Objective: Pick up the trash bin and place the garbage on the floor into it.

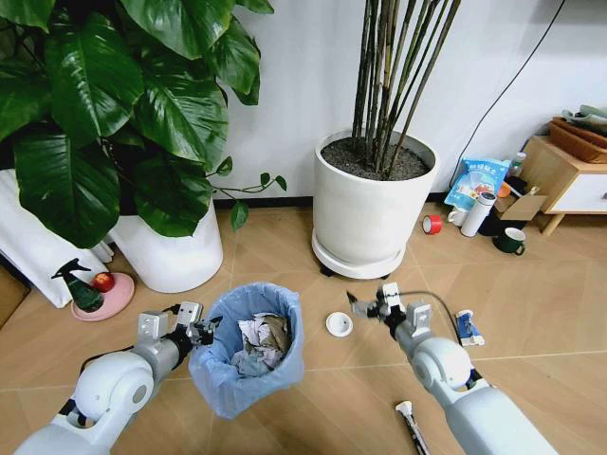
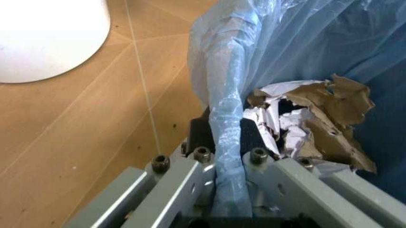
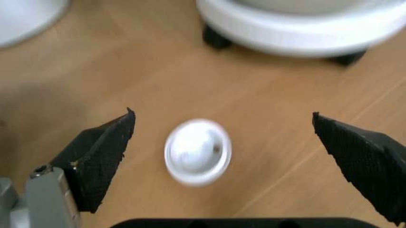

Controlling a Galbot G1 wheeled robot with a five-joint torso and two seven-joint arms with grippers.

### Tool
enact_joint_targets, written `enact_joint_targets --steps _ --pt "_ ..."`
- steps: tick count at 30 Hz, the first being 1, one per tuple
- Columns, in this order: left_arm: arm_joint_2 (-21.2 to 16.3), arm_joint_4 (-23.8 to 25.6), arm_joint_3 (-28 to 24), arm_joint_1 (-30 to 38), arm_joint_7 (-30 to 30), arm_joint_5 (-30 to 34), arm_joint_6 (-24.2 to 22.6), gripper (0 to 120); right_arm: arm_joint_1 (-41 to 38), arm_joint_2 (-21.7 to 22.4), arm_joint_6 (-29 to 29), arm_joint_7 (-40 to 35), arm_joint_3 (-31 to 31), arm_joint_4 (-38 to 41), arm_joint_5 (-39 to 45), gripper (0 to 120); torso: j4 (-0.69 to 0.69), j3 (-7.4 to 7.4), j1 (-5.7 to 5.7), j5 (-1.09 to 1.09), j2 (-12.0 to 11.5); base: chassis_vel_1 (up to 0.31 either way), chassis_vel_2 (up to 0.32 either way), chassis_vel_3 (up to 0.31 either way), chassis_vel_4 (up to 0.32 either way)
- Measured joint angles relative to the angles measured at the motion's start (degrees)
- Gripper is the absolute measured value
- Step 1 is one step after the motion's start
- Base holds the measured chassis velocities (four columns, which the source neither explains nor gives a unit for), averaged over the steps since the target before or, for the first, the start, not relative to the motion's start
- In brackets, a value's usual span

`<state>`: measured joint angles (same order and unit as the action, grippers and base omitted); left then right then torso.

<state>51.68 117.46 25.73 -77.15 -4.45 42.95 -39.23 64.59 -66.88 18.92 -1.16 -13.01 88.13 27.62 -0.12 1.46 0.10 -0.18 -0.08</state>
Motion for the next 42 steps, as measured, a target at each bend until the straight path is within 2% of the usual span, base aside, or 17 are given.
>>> enact_joint_targets --steps 7,18,37,42 --pt "-0.1 0.1 0.0 -0.5 0.0 -0.1 0.0 0 -4.9 -6.1 -2.4 0.9 -0.2 -13.5 -4.4 100 0.01 0.01 0.0 0.0 0.0 0.0 0.0 0.0 0.0" --pt "-0.4 0.3 0.2 -1.2 0.0 -0.4 0.2 0 -8.0 -8.0 -4.6 2.8 -3.1 -24.1 -8.4 100 -0.01 0.0 0.0 0.0 0.0 0.0 0.0 0.0 0.0" --pt "-0.6 0.4 0.1 -1.3 0.1 -0.7 0.3 0 -10.4 -9.5 -6.5 6.2 -3.1 -27.5 -8.6 100 -0.01 0.0 0.0 0.0 0.0 0.0 0.0 0.0 0.0" --pt "-1.0 0.2 0.1 -1.0 0.3 -0.7 0.4 0 -11.9 -10.8 -6.8 6.4 -3.5 -30.5 -9.6 100 -0.01 0.0 0.0 0.01 0.0 0.0 0.0 0.0 0.0"
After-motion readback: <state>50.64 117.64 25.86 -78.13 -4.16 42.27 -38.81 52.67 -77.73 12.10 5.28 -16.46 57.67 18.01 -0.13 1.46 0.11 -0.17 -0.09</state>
